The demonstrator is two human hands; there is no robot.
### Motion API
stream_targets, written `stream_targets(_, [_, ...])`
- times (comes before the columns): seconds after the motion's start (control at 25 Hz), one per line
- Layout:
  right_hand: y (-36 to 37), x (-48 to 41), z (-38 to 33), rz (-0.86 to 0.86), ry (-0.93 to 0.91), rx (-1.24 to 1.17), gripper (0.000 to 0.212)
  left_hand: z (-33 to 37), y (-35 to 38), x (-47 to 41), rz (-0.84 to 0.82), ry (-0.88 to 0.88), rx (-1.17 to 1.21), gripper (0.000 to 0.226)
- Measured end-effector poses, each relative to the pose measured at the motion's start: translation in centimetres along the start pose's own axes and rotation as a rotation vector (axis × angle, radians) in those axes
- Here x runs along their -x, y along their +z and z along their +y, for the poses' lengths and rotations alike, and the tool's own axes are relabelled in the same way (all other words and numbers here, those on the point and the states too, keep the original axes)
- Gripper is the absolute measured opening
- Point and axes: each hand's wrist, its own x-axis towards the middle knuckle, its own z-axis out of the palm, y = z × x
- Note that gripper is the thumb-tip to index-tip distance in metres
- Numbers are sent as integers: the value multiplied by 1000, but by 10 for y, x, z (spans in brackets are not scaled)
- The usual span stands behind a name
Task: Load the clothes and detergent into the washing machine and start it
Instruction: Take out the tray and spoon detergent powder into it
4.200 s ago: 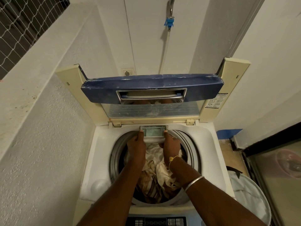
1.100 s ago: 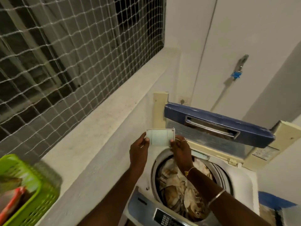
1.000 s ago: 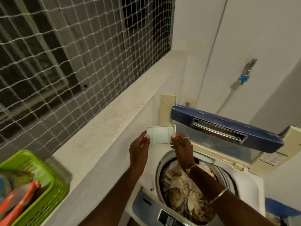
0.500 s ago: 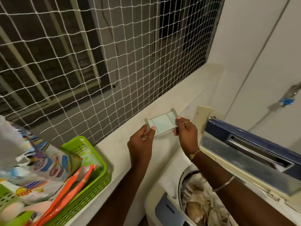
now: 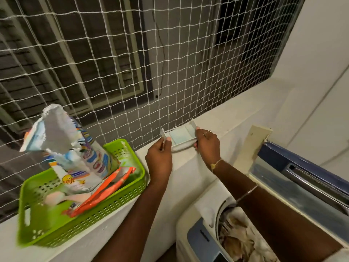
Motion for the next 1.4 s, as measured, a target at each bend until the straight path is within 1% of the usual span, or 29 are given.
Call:
stream_targets(0.08, [5,2,-2,-48,7,34,47,-4,-5,0,25,-12,1,32])
stream_targets(0.2, [10,6,-6,-108,-35,118,42,-4,-10,4,47,-57,-6,24])
stream_targets(0.32, [10,6,-12,-153,-20,186,42,2,-10,8,100,-95,-5,27])
stream_targets(0.4, [10,5,-14,-190,5,248,43,3,-7,7,115,-123,-61,30])
stream_targets(0.44, [11,4,-14,-201,11,277,43,3,-5,6,110,-136,-87,31])
stream_targets(0.6, [14,4,-14,-161,48,260,44,-11,-2,-1,59,-164,-220,37])
stream_targets(0.72, [16,4,-15,-165,52,299,43,-11,-4,-1,30,-187,-225,42])
stream_targets(0.92, [14,9,-20,-168,19,339,44,8,-10,16,-13,-226,-217,39])
stream_targets(0.96, [14,9,-21,-168,15,345,47,12,-10,22,-20,-214,-204,41])
stream_targets(1.04, [13,12,-26,-141,22,363,55,23,-13,36,-42,-142,-166,55])
stream_targets(1.12, [14,16,-31,-61,18,352,67,37,-18,50,-75,-42,-170,66])
stream_targets(1.16, [14,18,-35,-28,-7,345,68,46,-21,55,-83,13,-178,67])
stream_targets(1.28, [18,33,-56,9,-115,329,50,72,-38,65,-91,165,-148,61])
stream_targets(1.4, [30,49,-78,17,-208,240,32,99,-67,66,-77,296,-102,52])
